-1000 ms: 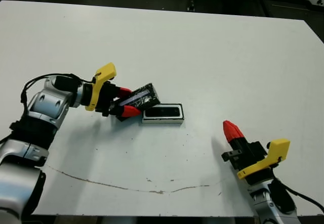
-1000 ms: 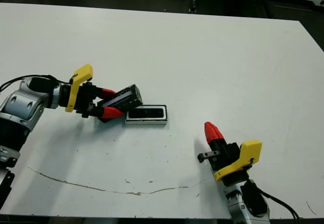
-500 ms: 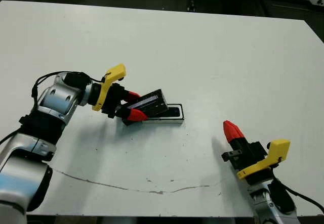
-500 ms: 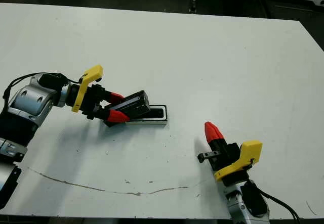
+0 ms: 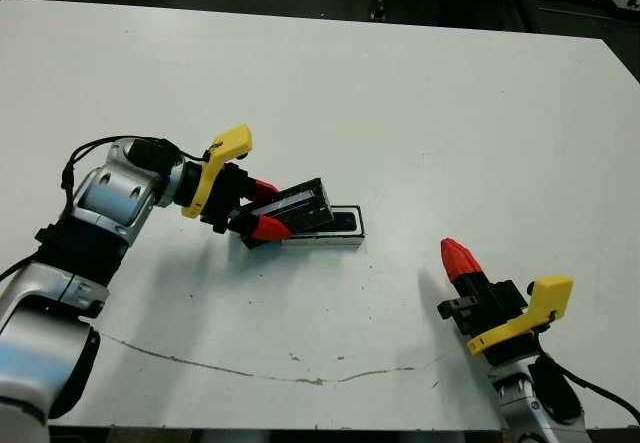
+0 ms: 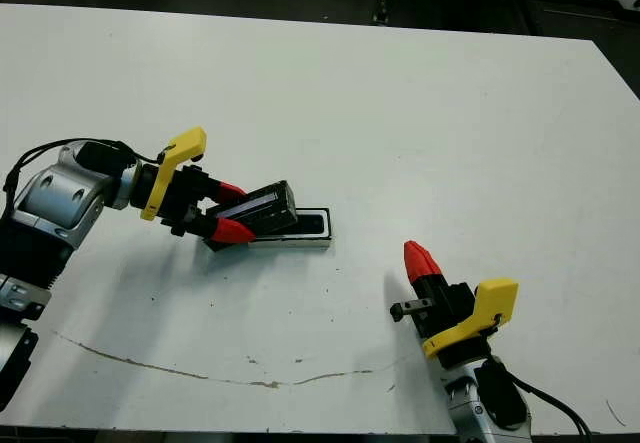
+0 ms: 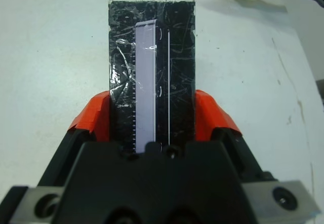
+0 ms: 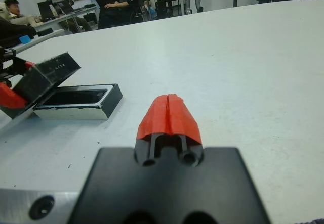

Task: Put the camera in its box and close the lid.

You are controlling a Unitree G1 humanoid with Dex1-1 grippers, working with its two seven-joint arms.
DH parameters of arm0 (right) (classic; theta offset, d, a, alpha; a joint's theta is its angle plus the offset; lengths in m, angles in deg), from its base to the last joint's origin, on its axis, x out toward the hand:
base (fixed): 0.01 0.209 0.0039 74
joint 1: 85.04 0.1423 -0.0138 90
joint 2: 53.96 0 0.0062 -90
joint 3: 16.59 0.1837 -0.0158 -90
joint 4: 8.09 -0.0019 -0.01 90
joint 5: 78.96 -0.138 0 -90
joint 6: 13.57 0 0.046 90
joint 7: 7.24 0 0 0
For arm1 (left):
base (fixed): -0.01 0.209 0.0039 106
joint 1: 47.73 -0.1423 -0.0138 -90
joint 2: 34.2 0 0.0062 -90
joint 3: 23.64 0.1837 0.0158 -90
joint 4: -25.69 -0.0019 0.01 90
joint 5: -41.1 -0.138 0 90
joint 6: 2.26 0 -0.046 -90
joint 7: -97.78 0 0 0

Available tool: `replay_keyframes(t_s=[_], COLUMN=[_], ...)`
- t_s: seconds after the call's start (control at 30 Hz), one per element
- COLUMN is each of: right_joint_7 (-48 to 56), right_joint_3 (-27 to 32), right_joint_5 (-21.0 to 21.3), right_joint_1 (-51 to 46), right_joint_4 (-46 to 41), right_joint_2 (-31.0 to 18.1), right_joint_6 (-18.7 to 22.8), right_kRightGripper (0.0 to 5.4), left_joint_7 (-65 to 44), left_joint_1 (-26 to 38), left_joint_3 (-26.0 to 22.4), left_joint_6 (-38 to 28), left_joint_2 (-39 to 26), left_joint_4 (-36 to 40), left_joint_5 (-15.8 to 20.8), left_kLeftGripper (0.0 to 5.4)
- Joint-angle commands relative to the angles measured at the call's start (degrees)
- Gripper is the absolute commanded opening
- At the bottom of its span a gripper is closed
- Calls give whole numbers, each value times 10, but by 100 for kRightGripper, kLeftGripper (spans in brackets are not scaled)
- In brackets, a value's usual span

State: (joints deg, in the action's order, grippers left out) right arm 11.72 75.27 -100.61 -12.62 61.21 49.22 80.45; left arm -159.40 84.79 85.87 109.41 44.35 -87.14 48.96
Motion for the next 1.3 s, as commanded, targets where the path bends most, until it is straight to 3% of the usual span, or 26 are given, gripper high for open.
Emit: replay_keyframes(t_s=[0.03, 0.27, 0.7, 0.9, 1.3], right_joint_7=[-9, -6, -6, -7, -10], right_joint_3=[2, 1, 0, 1, 1], right_joint_5=[5, 6, 2, 0, 5], right_joint_1=[-9, -9, -10, -9, -11], right_joint_4=[-5, -2, -2, -3, -6], right_joint_2=[-6, -6, -5, -6, -8], right_joint_6=[3, -2, 1, 2, 0], right_kRightGripper=[0, 0, 0, 0, 0], left_joint_7=[26, 48, 36, 36, 47], left_joint_1=[-33, -41, -39, -18, 30], left_joint_3=[31, 55, 53, 63, 89], left_joint_6=[-20, -27, -10, -11, -80], left_joint_2=[12, 21, 32, 55, 129], left_joint_4=[31, 67, 70, 26, -80], left_joint_5=[-31, -57, -39, -48, -86], left_kLeftGripper=[316, 316, 316, 316, 316])
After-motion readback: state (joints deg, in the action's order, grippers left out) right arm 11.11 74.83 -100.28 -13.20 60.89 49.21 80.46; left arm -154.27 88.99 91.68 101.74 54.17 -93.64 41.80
